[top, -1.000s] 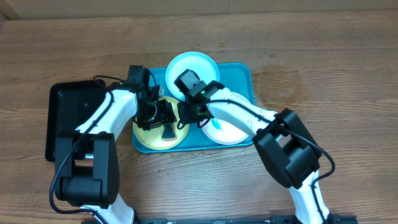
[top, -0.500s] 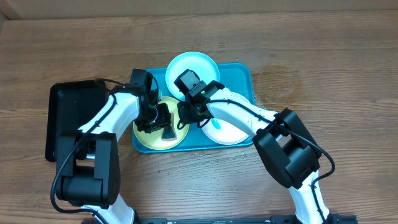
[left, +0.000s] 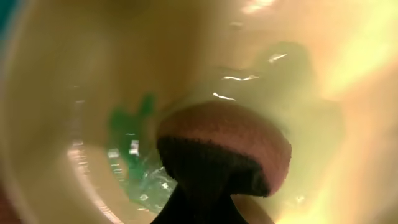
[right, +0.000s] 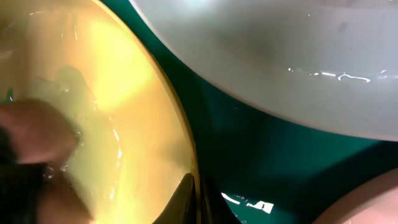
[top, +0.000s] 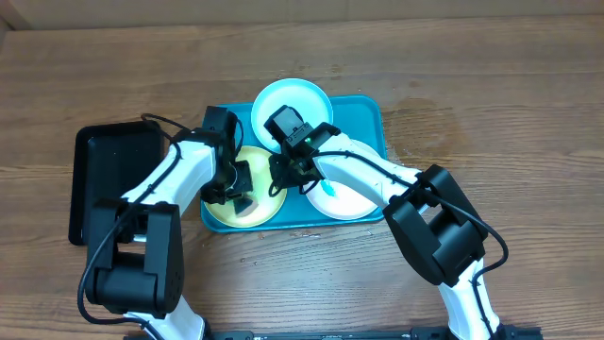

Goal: Clean dirty plates on tray and stack at the side
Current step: 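Scrub the yellow plate with the sponge while the right gripper holds it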

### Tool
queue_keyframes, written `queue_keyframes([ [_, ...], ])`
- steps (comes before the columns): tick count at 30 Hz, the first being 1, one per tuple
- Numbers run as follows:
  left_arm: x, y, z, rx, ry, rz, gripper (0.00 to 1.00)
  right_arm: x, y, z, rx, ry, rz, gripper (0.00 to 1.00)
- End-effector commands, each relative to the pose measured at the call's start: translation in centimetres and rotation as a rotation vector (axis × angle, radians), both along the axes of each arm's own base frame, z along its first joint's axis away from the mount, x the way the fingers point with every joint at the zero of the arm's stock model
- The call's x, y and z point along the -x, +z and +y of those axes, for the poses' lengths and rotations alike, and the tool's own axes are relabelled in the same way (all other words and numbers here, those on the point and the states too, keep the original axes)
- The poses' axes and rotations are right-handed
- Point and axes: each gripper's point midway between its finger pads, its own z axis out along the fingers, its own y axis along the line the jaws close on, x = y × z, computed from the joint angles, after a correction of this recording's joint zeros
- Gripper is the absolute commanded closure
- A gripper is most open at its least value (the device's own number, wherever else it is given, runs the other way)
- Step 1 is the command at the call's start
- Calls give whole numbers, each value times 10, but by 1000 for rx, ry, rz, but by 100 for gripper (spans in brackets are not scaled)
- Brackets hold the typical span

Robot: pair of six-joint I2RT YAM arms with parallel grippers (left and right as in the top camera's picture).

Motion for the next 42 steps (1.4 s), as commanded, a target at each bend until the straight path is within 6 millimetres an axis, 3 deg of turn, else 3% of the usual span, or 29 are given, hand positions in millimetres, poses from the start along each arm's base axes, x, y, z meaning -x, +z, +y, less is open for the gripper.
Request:
queue_keyframes([
  [1,-1,4,53,-285,30,-20,96,-2,-5,0,17,4,0,96],
  [5,-11,14,62,-347,40,-52,96,-3,-5,-1,17,2,1,96],
  [10,-35,35,55,-312,49,-113,96,-3,-5,-1,17,1,1,96],
  [18,-64,36,-27,156,10,-199,96,-3,-5,-1,17,1,0,96],
  [23,-56,18,-40,241,44,-162,96,-3,-5,-1,17,1,0,96],
  [27,-51,2,-23,162,65,-124,96,-3,-5,-1,18,1,1,96],
  [32,-39,-1,30,-75,123,-87,96,-2,-5,-2,20,2,3,96],
  [38,-13,7,87,-346,158,-2,96,-3,-5,-2,19,0,2,96],
  [42,-14,21,98,-404,161,6,96,-4,-5,-4,19,-5,3,96],
])
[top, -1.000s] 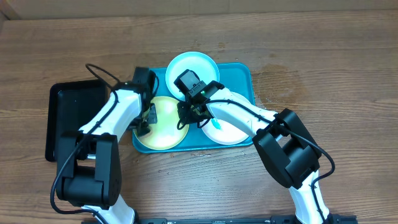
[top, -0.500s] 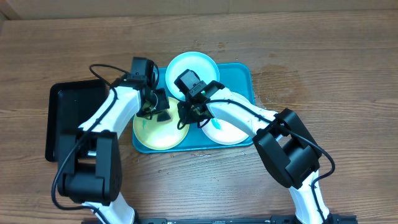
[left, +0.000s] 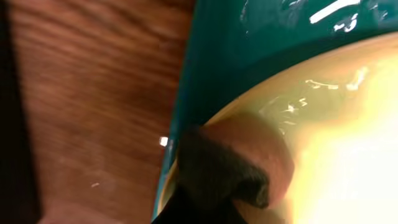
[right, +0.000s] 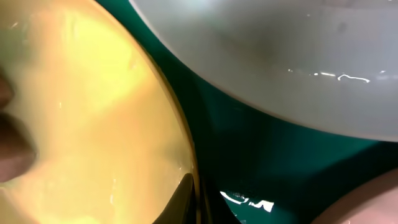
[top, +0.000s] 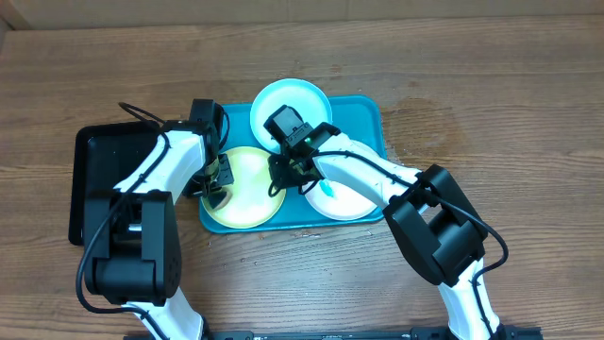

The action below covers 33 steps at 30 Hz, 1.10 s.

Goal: Clean dirty plates on tray and stack at the side
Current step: 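Scrub the yellow plate with the sponge while the right gripper holds it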

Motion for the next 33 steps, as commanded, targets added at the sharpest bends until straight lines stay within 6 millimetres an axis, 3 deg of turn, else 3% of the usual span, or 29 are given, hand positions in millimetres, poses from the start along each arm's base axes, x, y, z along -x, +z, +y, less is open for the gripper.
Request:
queue_keyframes([
  [1,-7,19,40,-197,38,-14,96,-6,-6,-6,30,-11,-3,96],
  [4,-23,36,30,-135,39,-47,96,-7,-6,-8,30,-14,-3,96],
  [6,-35,44,12,-28,23,-74,96,-7,-6,-8,30,-14,-3,96],
  [11,-59,56,-65,415,-122,-149,96,-7,-6,-8,30,-14,-3,96],
  [13,-55,53,-83,501,-143,-145,96,-8,-6,-7,28,-14,-5,96],
  [19,-24,23,-106,567,-166,-59,96,-9,-5,-6,25,-14,-9,96],
  [23,3,3,-99,519,-156,22,96,-9,-5,-6,25,-14,-8,96],
  [28,16,-9,-47,222,-140,79,96,-9,-5,-6,25,-14,-8,96],
  [33,22,2,5,-85,-4,90,96,-8,-6,-7,26,-14,-8,96],
])
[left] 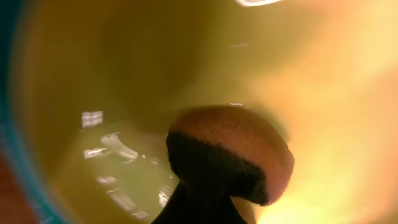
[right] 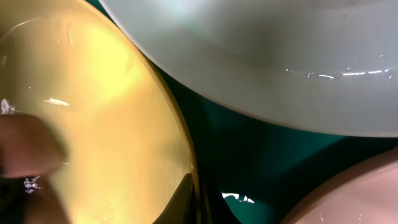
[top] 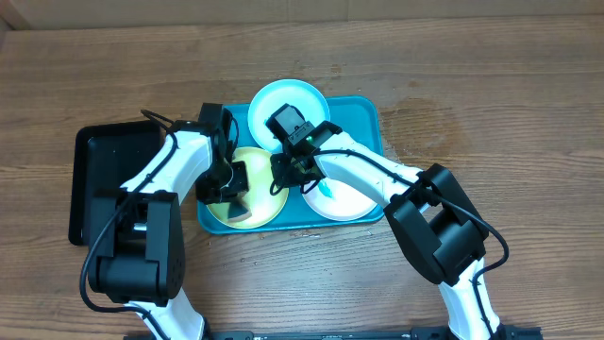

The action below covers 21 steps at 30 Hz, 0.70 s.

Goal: Clean dirty plates on tray and stack at the side
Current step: 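Scrub the yellow plate with the sponge while the right gripper holds it, then lift the yellow plate with the right gripper off the tray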

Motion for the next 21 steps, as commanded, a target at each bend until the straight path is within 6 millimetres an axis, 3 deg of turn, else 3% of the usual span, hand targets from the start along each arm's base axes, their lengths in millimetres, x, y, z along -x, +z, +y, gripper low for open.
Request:
queue_keyframes([
  [1,-2,13,59,-348,101,-26,96,-6,-5,-2,16,-5,-10,96],
  [6,-23,49,69,-418,159,-82,96,-6,-4,-2,16,-1,-12,96],
  [9,-38,81,70,-409,233,-136,96,-9,7,2,-8,0,-29,96],
  [11,-44,104,75,-404,274,-163,96,-13,25,6,-24,0,-51,96],
  [15,-53,147,96,-367,393,-238,96,-28,79,9,2,-17,-158,96],
  [18,-55,163,118,-294,490,-279,96,-44,126,-4,154,-33,-339,96],
  [21,-48,164,145,-228,601,-272,96,-54,171,-24,371,-58,-544,96],
])
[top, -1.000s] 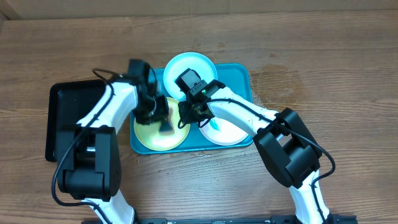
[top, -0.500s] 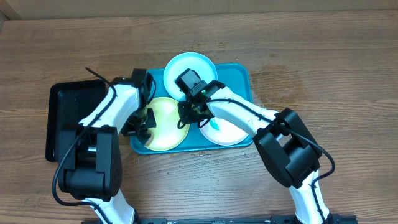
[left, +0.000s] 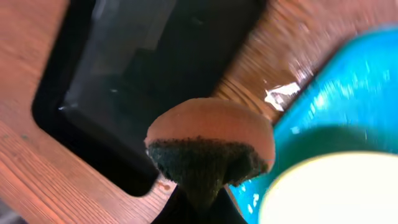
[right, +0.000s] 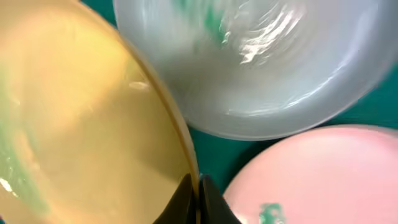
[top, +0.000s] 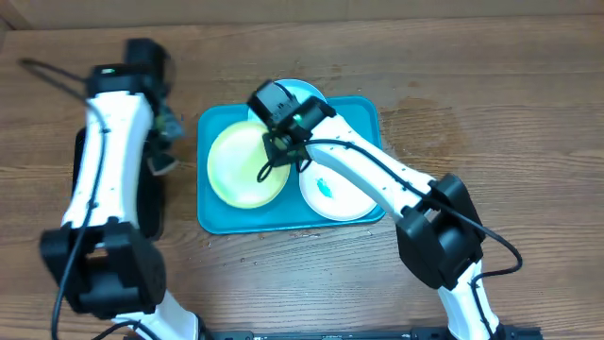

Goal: Clean dirty plates on tray and stack at the side
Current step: 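Lift the yellow plate with the right gripper off the tray, then carry the yellow plate right and set it on the table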

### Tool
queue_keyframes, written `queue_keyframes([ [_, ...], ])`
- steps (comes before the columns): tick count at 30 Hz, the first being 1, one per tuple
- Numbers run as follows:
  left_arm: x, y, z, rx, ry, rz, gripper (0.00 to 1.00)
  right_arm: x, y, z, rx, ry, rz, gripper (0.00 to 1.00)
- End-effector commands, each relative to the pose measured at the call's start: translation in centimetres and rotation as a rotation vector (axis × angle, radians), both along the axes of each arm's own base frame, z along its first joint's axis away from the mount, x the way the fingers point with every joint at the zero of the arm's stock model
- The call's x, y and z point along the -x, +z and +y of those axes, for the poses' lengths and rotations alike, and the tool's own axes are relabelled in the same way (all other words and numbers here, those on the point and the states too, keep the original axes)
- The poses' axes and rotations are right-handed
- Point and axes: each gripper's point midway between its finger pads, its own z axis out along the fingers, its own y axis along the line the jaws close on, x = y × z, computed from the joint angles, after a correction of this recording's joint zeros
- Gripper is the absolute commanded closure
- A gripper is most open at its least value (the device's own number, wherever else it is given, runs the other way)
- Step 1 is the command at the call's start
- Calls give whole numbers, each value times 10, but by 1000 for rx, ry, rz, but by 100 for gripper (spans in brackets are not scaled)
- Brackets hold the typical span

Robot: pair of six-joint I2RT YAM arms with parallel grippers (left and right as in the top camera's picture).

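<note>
My right gripper [top: 275, 151] [right: 198, 186] is shut on the rim of the yellow plate [top: 245, 165] [right: 81, 124], which it holds tilted over the blue tray [top: 363, 123]. Faint green smears show at the plate's left in the right wrist view. A pale plate [right: 249, 62] with green streaks lies behind it, mostly hidden under my right arm in the overhead view. A pink plate [top: 338, 196] [right: 323, 174] with a green smear lies at the tray's right. My left gripper [top: 162, 156] [left: 199, 202] is shut on a brown sponge [left: 208, 140], left of the blue tray [left: 348, 93].
A black tray [top: 109, 189] [left: 155, 68] lies on the wooden table [top: 491, 113] left of the blue tray, partly under my left arm. My right arm stretches across the blue tray's middle.
My left gripper has moved with the sponge off the yellow plate to the left, beside the black tray. The yellow plate now stands higher and more tilted in my right gripper.
The sponge was on the yellow plate's green smear while my right gripper held the rim. Then it sat at the plate's left edge, then back on the middle. Now the sponge is away at the left and the plate is raised.
</note>
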Motion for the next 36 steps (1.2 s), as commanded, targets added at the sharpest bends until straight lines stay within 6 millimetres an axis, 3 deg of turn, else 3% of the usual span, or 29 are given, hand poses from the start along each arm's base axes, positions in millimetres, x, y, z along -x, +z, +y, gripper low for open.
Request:
queue_keyframes([
  [1,8,13,31,98,148,-77,96,-25,100,-20,223,-46,-401,96],
  [5,25,5,69,173,289,-87,96,-19,140,-28,411,-71,-597,96],
  [10,44,-4,95,291,409,-110,96,-5,157,-11,544,64,-687,96],
  [13,49,-4,104,322,432,-126,96,1,172,-2,593,78,-767,96],
  [20,44,-4,103,336,418,-146,96,11,203,13,714,104,-906,96],
  [26,42,-3,101,334,408,-149,96,11,196,18,688,141,-878,96],
  [30,41,-3,101,335,406,-149,96,5,174,26,567,190,-789,96],
  [33,41,-3,101,335,406,-149,96,-7,164,21,464,132,-738,96],
  [36,41,-3,100,337,405,-150,96,-10,144,20,441,243,-628,96],
])
